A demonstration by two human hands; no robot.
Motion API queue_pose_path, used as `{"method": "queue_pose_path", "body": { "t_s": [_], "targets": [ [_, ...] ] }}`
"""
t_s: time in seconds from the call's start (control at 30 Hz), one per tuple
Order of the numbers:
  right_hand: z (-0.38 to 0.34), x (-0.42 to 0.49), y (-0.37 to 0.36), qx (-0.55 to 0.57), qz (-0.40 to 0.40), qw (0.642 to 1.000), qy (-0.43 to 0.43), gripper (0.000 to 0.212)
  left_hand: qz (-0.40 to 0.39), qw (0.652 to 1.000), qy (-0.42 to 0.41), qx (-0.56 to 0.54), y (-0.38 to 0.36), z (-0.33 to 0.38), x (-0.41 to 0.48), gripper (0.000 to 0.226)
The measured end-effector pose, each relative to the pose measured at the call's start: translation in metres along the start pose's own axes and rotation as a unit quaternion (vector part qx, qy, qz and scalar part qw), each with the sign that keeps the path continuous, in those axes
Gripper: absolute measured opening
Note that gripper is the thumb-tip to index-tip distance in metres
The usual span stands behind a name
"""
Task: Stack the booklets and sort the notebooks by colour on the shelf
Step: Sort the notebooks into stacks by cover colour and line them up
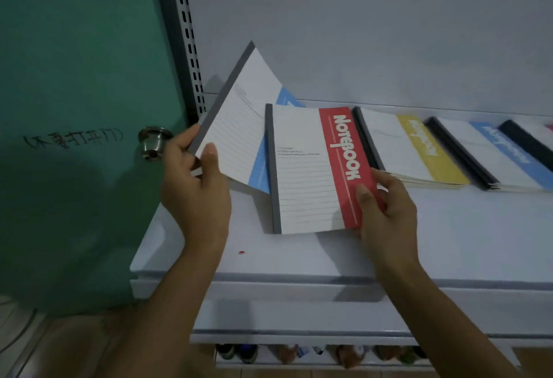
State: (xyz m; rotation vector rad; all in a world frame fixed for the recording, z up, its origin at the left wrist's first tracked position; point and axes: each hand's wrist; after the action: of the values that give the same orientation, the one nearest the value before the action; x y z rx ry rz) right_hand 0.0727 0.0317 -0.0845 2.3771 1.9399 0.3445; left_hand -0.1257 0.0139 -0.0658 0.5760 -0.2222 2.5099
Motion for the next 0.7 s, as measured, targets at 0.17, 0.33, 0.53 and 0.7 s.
{"method": "queue_pose_path", "body": {
  "t_s": [0.17,0.33,0.53,0.7],
  "targets": [
    [-0.01,-0.031,0.059,0.096,0.033,0.995,-0.024,0.011,0.094,0.987,0.053,-0.115,0.007,0.044,-0.056,0.024],
    [-0.008,-0.061,0.147,0.144,0.111,0.983,-0.033,0.014,0.057,0.972,0.098,-0.207,-0.025,0.105,-0.151,0.026],
    [0.005,-0.078,0.272,0.125,0.211,0.97,0.006,0.016,0.013,0.949,0.195,-0.249,-0.071,0.153,-0.243,0.023],
    [0.019,-0.075,0.345,0.119,0.272,0.955,-0.004,0.016,0.011,0.926,0.28,-0.254,-0.107,0.176,-0.281,0.017]
  ]
}}
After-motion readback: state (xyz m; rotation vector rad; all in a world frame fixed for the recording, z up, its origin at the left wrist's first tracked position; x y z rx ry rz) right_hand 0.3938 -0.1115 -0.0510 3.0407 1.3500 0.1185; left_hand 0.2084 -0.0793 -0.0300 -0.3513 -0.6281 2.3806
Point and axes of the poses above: each hand's wrist, its own x-axis towards the middle knuckle, its own y-axis out of the back of the hand, z = x × y, and after that the axes turned 1 degree about z, right-handed
